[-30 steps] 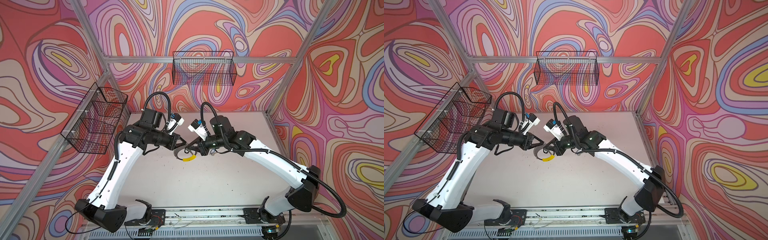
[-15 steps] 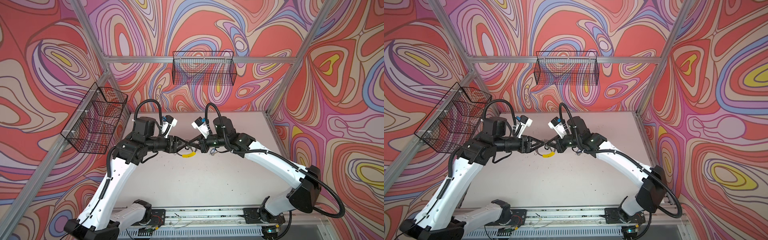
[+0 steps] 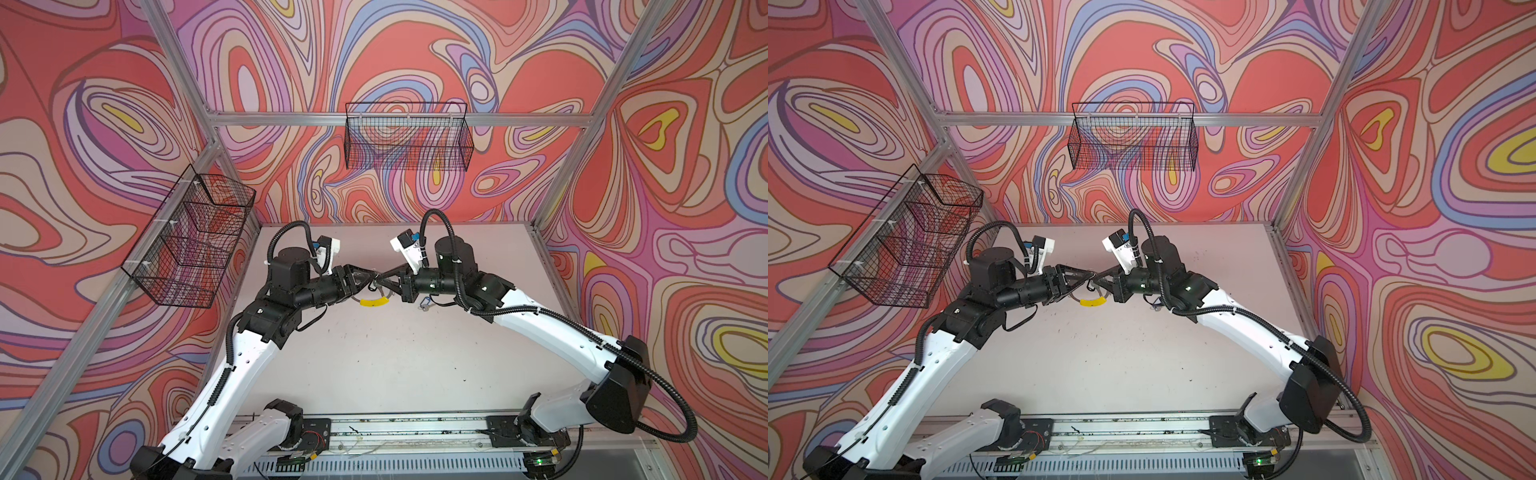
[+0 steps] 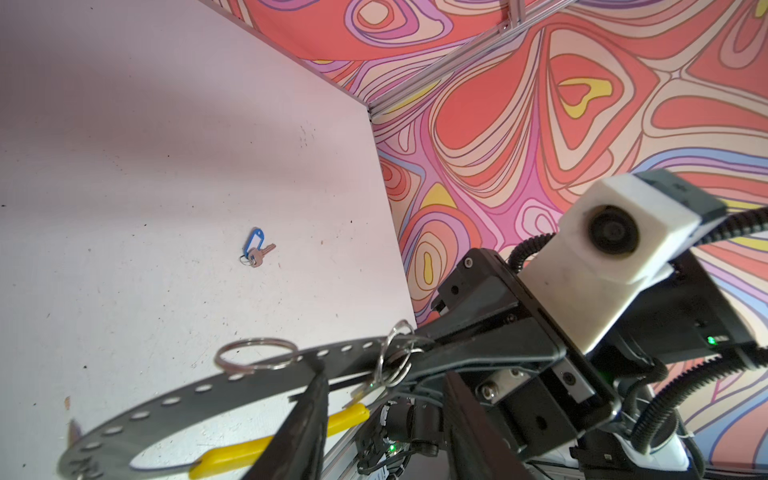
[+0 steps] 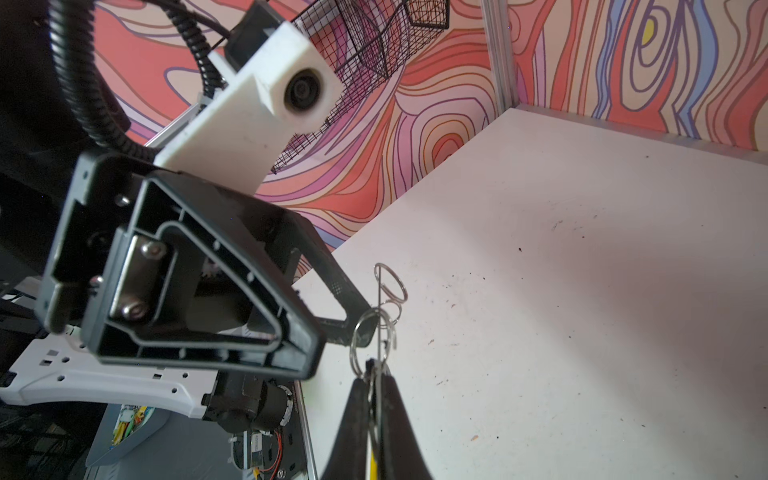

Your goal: Put the keys on the keyring

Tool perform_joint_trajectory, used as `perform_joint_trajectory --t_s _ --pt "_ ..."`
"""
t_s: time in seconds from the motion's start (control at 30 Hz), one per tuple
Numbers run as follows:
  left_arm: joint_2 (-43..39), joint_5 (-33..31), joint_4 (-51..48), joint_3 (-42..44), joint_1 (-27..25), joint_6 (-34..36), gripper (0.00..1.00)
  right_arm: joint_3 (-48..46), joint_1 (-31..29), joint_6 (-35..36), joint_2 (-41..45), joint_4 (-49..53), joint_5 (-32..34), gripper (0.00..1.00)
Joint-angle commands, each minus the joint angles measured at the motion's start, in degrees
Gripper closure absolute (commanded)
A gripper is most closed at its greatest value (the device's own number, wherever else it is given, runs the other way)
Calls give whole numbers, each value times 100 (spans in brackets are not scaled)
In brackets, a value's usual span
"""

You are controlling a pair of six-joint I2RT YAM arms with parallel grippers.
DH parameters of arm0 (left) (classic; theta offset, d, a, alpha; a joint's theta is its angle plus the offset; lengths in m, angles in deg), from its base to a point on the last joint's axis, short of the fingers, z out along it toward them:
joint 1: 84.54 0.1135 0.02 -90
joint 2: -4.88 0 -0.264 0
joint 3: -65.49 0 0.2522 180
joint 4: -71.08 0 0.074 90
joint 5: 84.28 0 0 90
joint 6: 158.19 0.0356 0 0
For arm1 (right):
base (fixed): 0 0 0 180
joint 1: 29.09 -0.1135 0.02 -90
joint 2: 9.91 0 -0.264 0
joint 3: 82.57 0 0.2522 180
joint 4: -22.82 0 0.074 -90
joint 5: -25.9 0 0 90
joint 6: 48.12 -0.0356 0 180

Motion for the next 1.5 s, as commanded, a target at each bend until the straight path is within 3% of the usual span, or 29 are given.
perform_joint_trajectory --t_s 0.0,0.33,0.57,0.87,1.0,1.23,1.47 --pt "-21 34 690 113 39 -426 56 -55 -6 -113 98 -383 34 100" --pt "32 258 1073 136 35 -603 68 -5 -15 -70 -34 -331 10 100" --pt "126 255 1188 166 40 -616 70 23 -15 -39 -41 -300 20 100" --pt "310 -33 796 -38 43 -236 100 132 -67 70 -34 -162 71 100" --pt "335 -15 34 -421 37 497 100 142 -68 124 -26 -57 107 100" --pt "505 502 -2066 -1638 27 2862 100 384 -60 590 48 725 -69 100" --pt "442 700 -2999 -2193 -113 4206 100 851 33 700 151 1124 -770 100"
